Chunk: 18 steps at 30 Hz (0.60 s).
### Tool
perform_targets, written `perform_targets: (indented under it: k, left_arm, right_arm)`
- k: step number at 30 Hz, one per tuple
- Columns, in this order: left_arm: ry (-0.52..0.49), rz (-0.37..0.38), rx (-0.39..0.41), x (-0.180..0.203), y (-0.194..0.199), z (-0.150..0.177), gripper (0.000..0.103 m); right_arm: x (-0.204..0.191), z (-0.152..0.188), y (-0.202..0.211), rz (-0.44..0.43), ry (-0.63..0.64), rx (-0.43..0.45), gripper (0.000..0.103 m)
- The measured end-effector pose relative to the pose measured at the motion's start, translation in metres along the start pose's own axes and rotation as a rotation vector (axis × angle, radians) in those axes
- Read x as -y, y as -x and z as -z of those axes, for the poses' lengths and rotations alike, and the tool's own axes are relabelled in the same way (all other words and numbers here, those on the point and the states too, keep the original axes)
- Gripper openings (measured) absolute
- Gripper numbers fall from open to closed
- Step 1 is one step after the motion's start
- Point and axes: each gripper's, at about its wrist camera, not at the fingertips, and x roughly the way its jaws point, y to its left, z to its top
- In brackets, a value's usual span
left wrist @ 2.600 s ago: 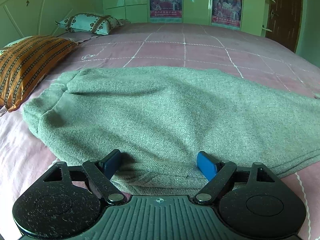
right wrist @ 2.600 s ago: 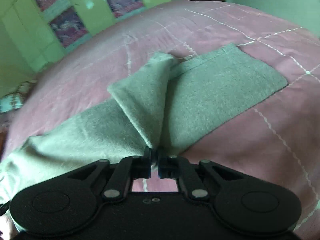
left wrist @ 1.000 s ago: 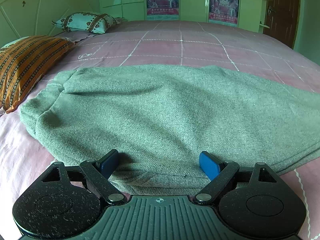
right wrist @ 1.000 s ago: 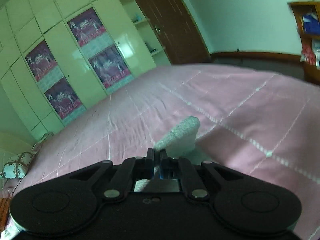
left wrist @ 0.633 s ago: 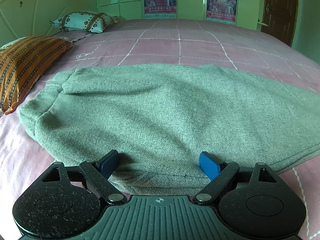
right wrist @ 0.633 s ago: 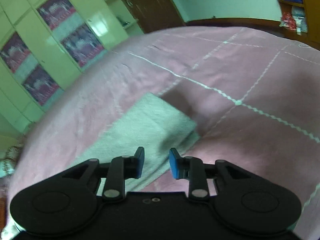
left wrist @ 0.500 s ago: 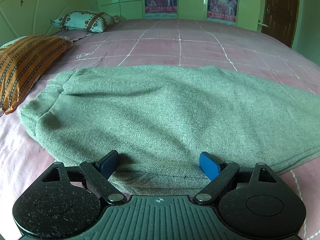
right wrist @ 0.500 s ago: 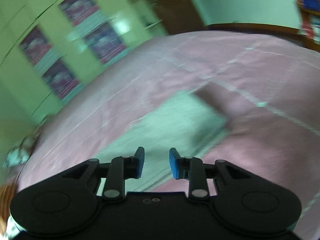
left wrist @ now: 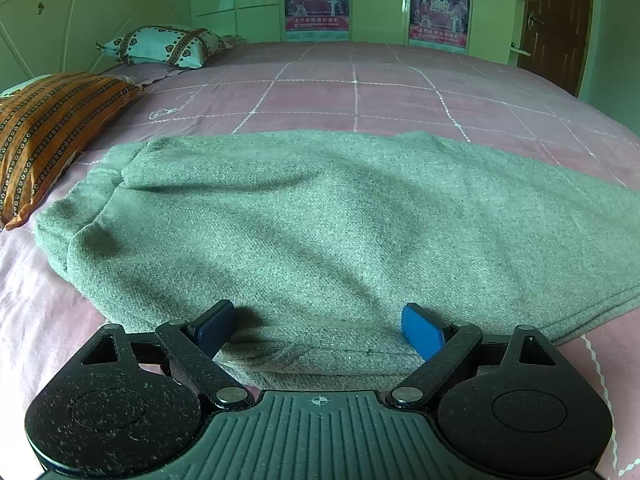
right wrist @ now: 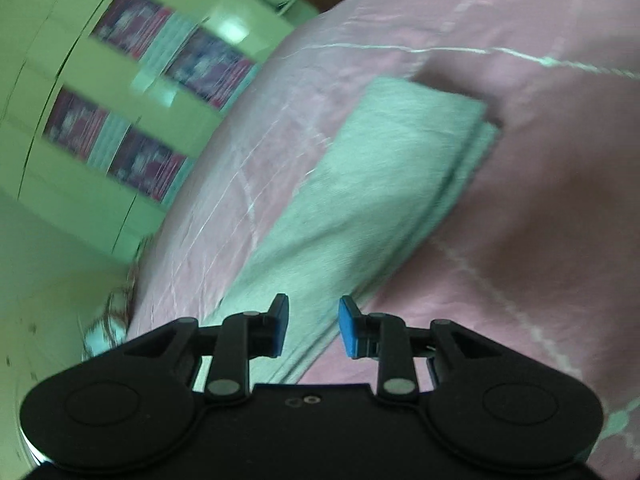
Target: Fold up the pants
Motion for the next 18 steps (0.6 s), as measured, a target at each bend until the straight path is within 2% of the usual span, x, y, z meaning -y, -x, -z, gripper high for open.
perform_targets:
  k: [2,4,9,11,12,13,15,17,18]
  left_arm:
    - [0.000,-0.001,0.000,0.000,0.000,0.000,0.089]
    - [0.000,-0.001,0.000,0.000,0.000,0.000,0.089]
    - [0.000,-0.001,0.000,0.000,0.000,0.000,0.089]
    - [0.001,0.000,0.000,0.000,0.000,0.000,0.089]
    - [0.001,-0.001,0.000,0.000,0.000,0.000,0.090]
    - [-0.001,-0.001,-0.001,0.000,0.000,0.000,0.090]
    - [-0.001,0.000,-0.002,0.001,0.000,0.000,0.090]
    - [-0.002,0.000,-0.004,0.002,0.000,0.000,0.090]
    - [-0.002,-0.001,-0.004,0.002,0.000,0.000,0.090]
  right_arm:
    - [0.008,-0.004,-0.008,0.028,-0.034,-0.014,0.019]
    - [0.013,-0.008,-0.014,0.019,-0.048,-0.009,0.019]
    - [0.015,-0.020,-0.014,0.050,-0.054,0.058,0.017]
    - [0.021,-0.027,-0.015,0.088,-0.081,0.088,0.013]
    - [0.020,-0.028,-0.015,0.106,-0.084,0.099,0.003]
    - [0.013,-0.030,-0.018,0.136,-0.039,0.088,0.000]
    - [-0.033,-0.033,-0.025,0.156,0.210,0.051,0.000]
    - [-0.095,-0.039,-0.014,0.075,0.409,0.096,0.000]
    - [-0.117,-0.043,-0.004,0.037,0.457,0.137,0.000]
